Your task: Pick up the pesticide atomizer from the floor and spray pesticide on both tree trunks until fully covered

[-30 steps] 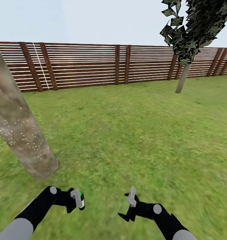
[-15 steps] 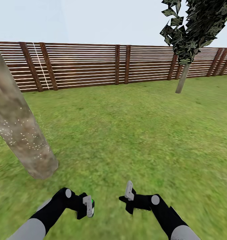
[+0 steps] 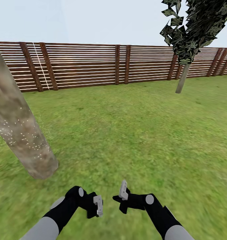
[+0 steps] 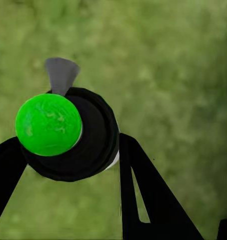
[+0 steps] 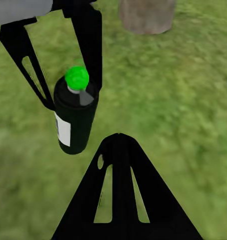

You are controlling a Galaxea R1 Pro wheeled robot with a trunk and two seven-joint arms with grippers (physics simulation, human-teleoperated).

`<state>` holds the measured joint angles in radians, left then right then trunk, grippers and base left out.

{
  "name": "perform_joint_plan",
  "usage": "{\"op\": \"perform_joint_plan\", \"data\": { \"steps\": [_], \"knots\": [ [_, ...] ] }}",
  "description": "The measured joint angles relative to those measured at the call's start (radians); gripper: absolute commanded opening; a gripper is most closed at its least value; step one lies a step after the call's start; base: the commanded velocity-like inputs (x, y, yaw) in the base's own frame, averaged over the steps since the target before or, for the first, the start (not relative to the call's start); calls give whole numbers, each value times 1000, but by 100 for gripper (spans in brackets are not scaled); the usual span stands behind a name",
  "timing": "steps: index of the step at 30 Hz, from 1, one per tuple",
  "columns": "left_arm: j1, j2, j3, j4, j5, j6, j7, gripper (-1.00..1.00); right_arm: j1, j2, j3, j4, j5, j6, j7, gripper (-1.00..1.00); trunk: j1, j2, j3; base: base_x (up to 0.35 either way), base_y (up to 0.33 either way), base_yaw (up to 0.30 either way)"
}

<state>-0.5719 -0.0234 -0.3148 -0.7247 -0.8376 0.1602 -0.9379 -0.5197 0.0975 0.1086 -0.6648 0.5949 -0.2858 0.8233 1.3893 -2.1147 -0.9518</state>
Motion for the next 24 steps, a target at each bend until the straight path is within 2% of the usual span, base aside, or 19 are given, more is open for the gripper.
{"op": "perform_joint_plan", "data": {
  "steps": [3, 8, 24],
  "knots": [
    [-2, -19, -1, 0, -2, 4, 1, -100, 0, 14, 0, 0, 0, 0, 0, -100, 0, 0, 0, 0, 0, 0],
    [-6, -49, -1, -1, -2, 7, 1, -100, 0, 16, 0, 0, 0, -1, 0, -100, 0, 0, 0, 0, 0, 0],
    [-8, -55, 3, -2, 11, 2, 0, -100, 0, 16, 0, 0, 0, -1, 0, -100, 0, 0, 0, 0, 0, 0]
  ]
}}
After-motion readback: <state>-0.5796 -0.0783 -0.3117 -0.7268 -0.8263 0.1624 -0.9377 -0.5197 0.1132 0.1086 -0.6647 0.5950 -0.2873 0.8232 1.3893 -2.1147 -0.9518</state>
